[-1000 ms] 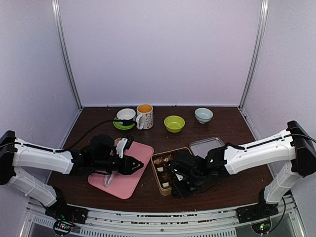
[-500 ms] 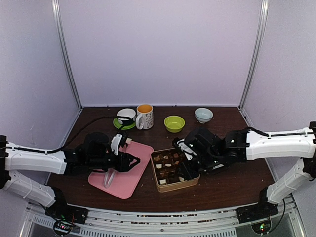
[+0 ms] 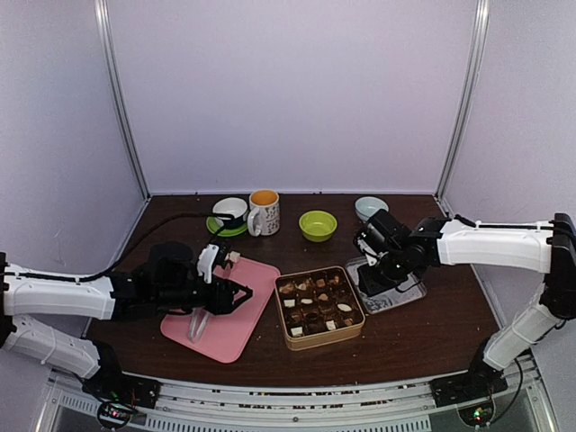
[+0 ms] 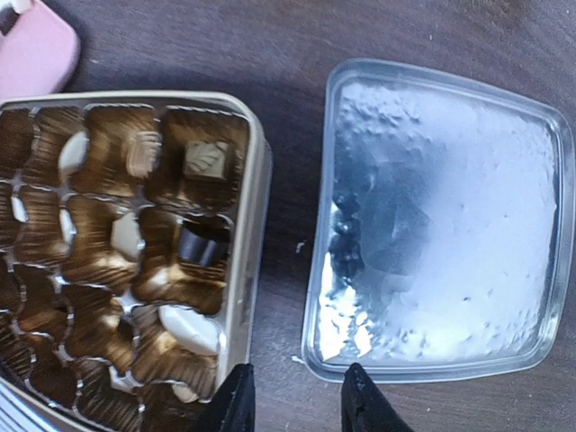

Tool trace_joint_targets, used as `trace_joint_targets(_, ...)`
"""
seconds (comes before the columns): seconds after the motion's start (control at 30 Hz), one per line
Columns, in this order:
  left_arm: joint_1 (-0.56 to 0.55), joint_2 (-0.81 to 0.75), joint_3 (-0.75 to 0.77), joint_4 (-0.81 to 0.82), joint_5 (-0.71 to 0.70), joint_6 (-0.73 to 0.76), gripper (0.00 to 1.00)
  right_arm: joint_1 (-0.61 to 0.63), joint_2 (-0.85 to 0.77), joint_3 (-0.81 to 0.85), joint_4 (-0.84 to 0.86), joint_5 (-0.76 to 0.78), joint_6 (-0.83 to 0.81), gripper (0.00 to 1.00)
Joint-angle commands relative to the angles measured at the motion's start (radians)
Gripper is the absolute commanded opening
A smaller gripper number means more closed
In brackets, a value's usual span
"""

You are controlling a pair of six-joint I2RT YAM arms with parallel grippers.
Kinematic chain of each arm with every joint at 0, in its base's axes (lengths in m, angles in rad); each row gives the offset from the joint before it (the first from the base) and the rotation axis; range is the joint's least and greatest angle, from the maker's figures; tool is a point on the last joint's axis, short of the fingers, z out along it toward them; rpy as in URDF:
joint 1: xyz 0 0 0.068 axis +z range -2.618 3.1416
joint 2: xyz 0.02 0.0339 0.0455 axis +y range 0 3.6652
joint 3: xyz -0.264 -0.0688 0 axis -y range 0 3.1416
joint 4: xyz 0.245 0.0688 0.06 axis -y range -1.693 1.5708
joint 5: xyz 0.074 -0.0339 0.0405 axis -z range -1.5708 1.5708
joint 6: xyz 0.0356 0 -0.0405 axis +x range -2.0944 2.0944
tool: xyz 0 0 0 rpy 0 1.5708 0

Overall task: Pack the chocolate
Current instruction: Pick up the box lid from the center of the board.

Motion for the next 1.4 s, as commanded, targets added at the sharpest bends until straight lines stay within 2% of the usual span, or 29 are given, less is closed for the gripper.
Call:
trace_joint_targets(0.0, 0.007, -0.028, -0.014, 0.032, -0.009, 0.000, 0.50, -0.034, 0.076, 0.008, -0.001, 0.051, -0.030, 0.33)
trace_joint_targets(0.17, 0.007, -0.082, -0.032, 0.005, -0.057, -0.003, 0.55, -0.057, 0.128, -0.021, 0.050, 0.015, -0.041, 0.33)
trace_joint_targets(0.33, 0.007, -0.113, -0.047, 0.030, -0.052, 0.004, 0.67, -0.063, 0.191, -0.011, 0.081, -0.044, -0.066, 0.32)
trace_joint_targets(0.53, 0.007, -0.093, -0.024, 0.008, -0.041, 0.005, 0.68, -0.076, 0.256, -0.013, 0.106, -0.048, -0.073, 0.31)
trace_joint_targets(0.7, 0.007, -0.103, -0.028, 0.008, -0.052, 0.011, 0.68, -0.087, 0.279, -0.021, 0.131, -0.040, -0.070, 0.24)
trace_joint_targets(0.83, 0.007, -0.097, -0.012, -0.009, -0.057, 0.023, 0.69, -0.088, 0.279, -0.026, 0.153, -0.056, -0.068, 0.06)
trace_joint_targets(1.0, 0.007, -0.081, 0.011, -0.026, -0.056, 0.034, 0.69, -0.090, 0.220, -0.048, 0.162, -0.026, -0.060, 0.00)
trace_joint_targets(1.23, 0.007, -0.083, 0.026, -0.024, -0.053, 0.035, 0.69, -0.096, 0.064, -0.020, 0.086, 0.044, -0.066, 0.00)
trace_joint_targets(1.37, 0.008, -0.084, 0.013, 0.030, -0.043, -0.020, 0.71, -0.097, -0.030, 0.038, 0.014, 0.041, -0.075, 0.00)
